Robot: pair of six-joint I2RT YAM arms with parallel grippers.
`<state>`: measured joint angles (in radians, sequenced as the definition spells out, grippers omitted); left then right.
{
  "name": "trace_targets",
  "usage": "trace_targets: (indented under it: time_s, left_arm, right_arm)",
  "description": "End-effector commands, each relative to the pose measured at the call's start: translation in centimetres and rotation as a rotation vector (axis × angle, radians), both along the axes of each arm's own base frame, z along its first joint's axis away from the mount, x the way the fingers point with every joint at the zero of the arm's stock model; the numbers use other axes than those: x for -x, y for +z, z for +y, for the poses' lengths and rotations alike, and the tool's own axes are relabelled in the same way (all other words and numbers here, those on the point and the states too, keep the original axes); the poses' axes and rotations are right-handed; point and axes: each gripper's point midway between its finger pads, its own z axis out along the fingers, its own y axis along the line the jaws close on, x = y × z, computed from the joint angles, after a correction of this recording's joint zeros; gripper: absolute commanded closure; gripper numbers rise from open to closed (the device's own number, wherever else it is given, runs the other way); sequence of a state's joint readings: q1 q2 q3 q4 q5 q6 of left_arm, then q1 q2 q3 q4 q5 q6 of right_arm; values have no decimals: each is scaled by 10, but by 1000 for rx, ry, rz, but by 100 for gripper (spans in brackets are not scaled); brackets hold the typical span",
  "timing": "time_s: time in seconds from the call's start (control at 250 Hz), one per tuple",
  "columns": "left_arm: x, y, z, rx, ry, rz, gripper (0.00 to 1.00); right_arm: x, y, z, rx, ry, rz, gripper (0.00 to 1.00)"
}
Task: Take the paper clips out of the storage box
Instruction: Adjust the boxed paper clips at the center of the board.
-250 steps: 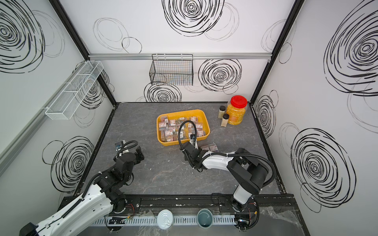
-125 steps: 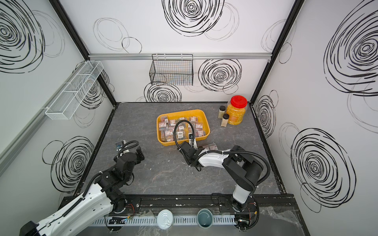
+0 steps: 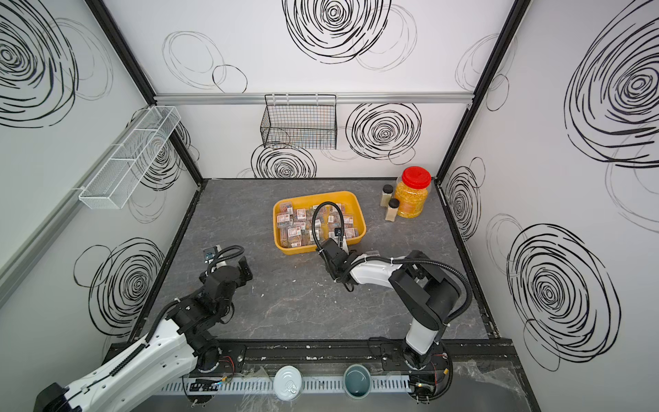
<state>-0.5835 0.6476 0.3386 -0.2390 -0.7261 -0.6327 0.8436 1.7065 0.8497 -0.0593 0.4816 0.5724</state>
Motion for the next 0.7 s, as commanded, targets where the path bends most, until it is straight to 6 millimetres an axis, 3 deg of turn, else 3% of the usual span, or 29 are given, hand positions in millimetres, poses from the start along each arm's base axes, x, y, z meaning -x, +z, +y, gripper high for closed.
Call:
trace_targets:
  time_s: [0.0,0.148,0.332,0.563,0.695]
  left_arm:
    - [-2,15,2,18,27,-43,4]
    - [-2,15,1,19,22,-44,4]
    - [-2,16,-1,16,15,-44,4]
    - [0,17,0,22,15,-56,4]
    - [-1,18,-1,22,10,-56,4]
  right_arm:
    - [20,-13,2,9,19,67,34]
    - [35,-6,9,53,24,32,32]
    - [34,5,15,47,31,3,31]
    - [24,25,22,-75,118,-21,12]
    - [21,26,27,-166,233,-25,0]
